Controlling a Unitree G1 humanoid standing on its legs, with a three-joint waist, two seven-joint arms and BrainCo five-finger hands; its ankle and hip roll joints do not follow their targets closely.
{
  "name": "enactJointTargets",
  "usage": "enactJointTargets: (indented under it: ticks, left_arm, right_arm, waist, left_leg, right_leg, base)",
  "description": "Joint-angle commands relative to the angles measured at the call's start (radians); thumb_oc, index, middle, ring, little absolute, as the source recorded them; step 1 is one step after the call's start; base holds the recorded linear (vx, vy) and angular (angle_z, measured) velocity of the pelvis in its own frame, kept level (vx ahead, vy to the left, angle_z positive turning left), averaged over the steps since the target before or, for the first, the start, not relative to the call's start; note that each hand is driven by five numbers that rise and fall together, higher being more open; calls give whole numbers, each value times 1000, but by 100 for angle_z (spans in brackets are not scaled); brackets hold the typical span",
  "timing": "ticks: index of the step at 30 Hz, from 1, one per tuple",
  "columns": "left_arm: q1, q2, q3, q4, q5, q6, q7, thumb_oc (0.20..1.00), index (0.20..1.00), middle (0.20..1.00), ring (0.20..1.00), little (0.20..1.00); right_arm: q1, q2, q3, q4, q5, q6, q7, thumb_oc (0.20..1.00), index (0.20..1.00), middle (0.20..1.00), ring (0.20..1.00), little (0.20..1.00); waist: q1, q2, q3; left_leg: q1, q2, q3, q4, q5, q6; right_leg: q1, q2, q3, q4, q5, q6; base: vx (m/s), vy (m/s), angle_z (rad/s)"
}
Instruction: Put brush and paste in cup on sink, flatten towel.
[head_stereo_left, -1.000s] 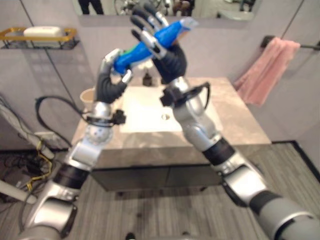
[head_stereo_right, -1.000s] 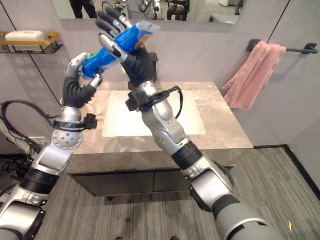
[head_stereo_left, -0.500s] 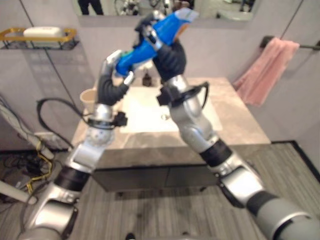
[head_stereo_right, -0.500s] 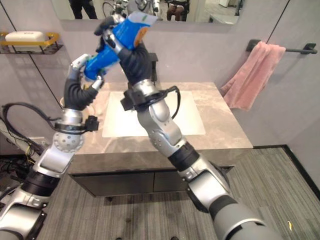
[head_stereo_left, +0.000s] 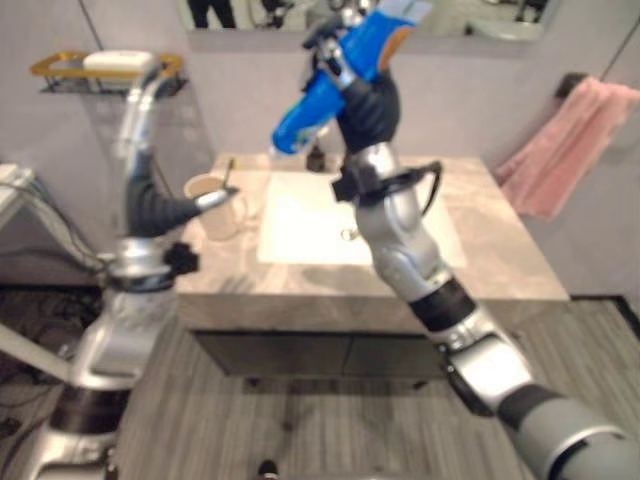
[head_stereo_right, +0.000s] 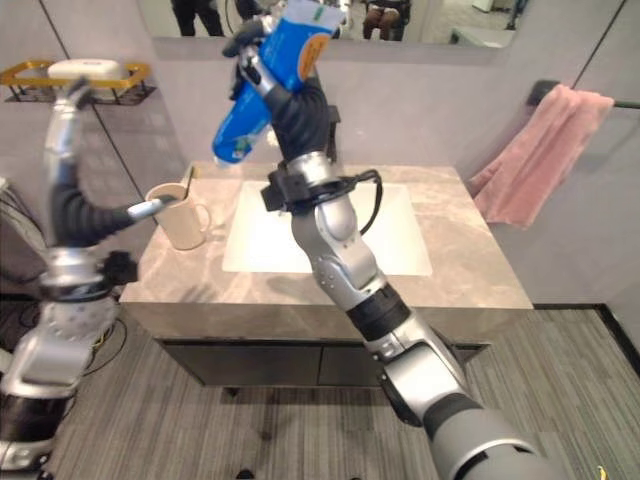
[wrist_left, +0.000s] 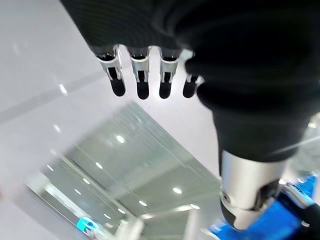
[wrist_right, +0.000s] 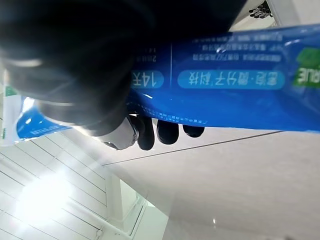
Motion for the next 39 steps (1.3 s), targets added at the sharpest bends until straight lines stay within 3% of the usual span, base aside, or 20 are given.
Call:
enactJointTargets:
  ticks: [1,7,12,14,15,16,17,19,20,21,22,25,26,28,29,35,39]
  left_arm:
    - [13,51,38,-42,-85,-59,47,1000,1000,1000,1000,1000]
    - [196,13,79,67,-228,-84,1,1000,1000,1000,1000,1000]
    - [255,-79,-54,341,-472,-55,-134,1000,1000,1000,1000,1000]
    - [289,-45,-104,388,-415,-27,-206,1000,1000,1000,1000,1000]
    - [312,-36,-122,407,-390,-16,-232,1000,1000,1000,1000,1000]
    - [345,-23,-180,521,-334,-4,-281,1000,1000,1000,1000,1000]
    - [352,-13,-195,548,-307,5,-295,1000,1000,1000,1000,1000]
    - [352,-17,-219,620,-297,16,-310,1000,1000,1000,1000,1000]
    - [349,-28,-252,717,-262,27,-318,1000,1000,1000,1000,1000]
    - [339,-27,-310,843,-211,53,-366,1000,1000,1000,1000,1000]
    - [341,-37,-323,910,-185,62,-388,1000,1000,1000,1000,1000]
    - [304,-96,-352,1162,-142,98,-392,1000,1000,1000,1000,1000]
    - [300,-99,-354,1167,-142,95,-391,1000,1000,1000,1000,1000]
    - [256,-183,-331,1404,-128,138,-366,1000,1000,1000,1000,1000]
    - [251,-199,-324,1442,-117,146,-353,1000,1000,1000,1000,1000]
    - [252,-234,-258,1543,-161,174,-343,1000,1000,1000,1000,1000]
    - [249,-246,-277,1543,-152,174,-343,1000,1000,1000,1000,1000]
  right_arm:
    - [-56,-25,-102,-79,-21,-64,5,200,200,200,200,200]
    - [2,-86,-148,-115,-20,-76,7,200,200,200,200,200]
    - [62,-125,-183,-136,-18,-79,10,200,200,200,200,200]
    - [67,-144,-207,-147,-22,-79,15,200,200,200,200,200]
    - [64,-147,-211,-144,-30,-80,11,200,200,200,200,200]
    - [52,-148,-207,-132,-52,-78,9,200,200,200,200,200]
    - [37,-146,-200,-120,-56,-72,10,200,200,200,200,200]
    - [6,-140,-195,-92,-47,-76,4,200,200,200,200,200]
    - [-10,-138,-190,-62,-33,-80,6,200,200,200,200,200]
    - [-16,-143,-189,-48,-28,-81,11,200,200,200,200,200]
    - [-17,-138,-184,-34,-21,-79,15,200,200,200,200,200]
    - [-57,-121,-171,4,-3,-81,20,200,200,200,200,200]
    - [-59,-122,-171,5,-2,-82,21,200,200,200,200,200]
    - [-83,-145,-155,19,3,-67,33,200,200,200,200,200]
    - [-85,-154,-156,22,8,-66,38,200,200,200,200,200]
    - [-78,-178,-138,15,17,-58,53,200,200,200,200,200]
    - [-90,-207,-133,29,6,-52,52,200,200,200,200,200]
  waist:
    - [46,-51,11]
    - [88,-64,52]
    - [113,-79,75]
    - [115,-70,82]
    - [118,-62,84]
    - [117,-40,87]
    - [113,-32,92]
    - [124,-20,96]
    - [131,-8,96]
    - [110,3,99]
    - [105,7,99]
    - [90,11,110]
    - [90,11,110]
    - [82,-6,123]
    - [83,-10,120]
    - [94,-30,103]
    - [98,-42,92]
  left_leg:
    - [57,10,-61,13,-113,39]
    - [43,-18,-121,13,-101,72]
    - [-46,-71,-183,165,-167,107]
    - [-74,-106,-206,220,-204,132]
    - [-93,-127,-215,251,-222,150]
    - [-116,-167,-215,281,-237,176]
    - [-118,-173,-210,283,-241,186]
    - [-122,-171,-186,290,-250,193]
    - [-120,-165,-170,294,-257,193]
    - [-106,-156,-171,278,-253,189]
    - [-98,-154,-169,269,-252,189]
    - [-85,-158,-165,246,-241,183]
    - [-88,-159,-164,246,-239,183]
    - [-78,-156,-160,267,-250,163]
    - [-77,-150,-163,272,-252,155]
    - [-66,-117,-194,256,-237,125]
    - [-62,-105,-220,220,-216,111]
  right_leg:
    - [48,-91,-33,6,-19,26]
    - [74,-104,-65,6,-6,25]
    - [100,-146,-99,6,45,46]
    - [102,-170,-103,23,70,54]
    - [91,-191,-102,45,102,61]
    - [58,-231,-78,75,202,74]
    - [41,-242,-72,88,229,68]
    - [15,-242,-71,102,210,60]
    - [-1,-229,-79,129,167,53]
    - [-23,-149,-5,153,55,17]
    - [-33,-118,22,144,27,13]
    - [-76,-69,68,85,32,11]
    - [-79,-70,68,84,34,10]
    - [-65,-58,74,82,18,15]
    - [-56,-56,63,75,16,14]
    - [-16,-36,31,46,-6,0]
    - [6,-29,1,22,-13,-3]
  base:
    - [22,13,16]
    - [12,53,29]
    - [-7,146,23]
    - [-1,264,40]
    - [-39,485,48]
    - [-68,493,41]
    - [-81,471,14]
    - [-41,190,-14]
    - [-4,126,-47]
    - [16,147,-57]
    - [26,86,-26]
    - [11,35,-3]
    - [29,-15,6]
    - [117,-92,26]
    - [104,-96,37]
    - [102,-141,16]
    - [100,-118,25]
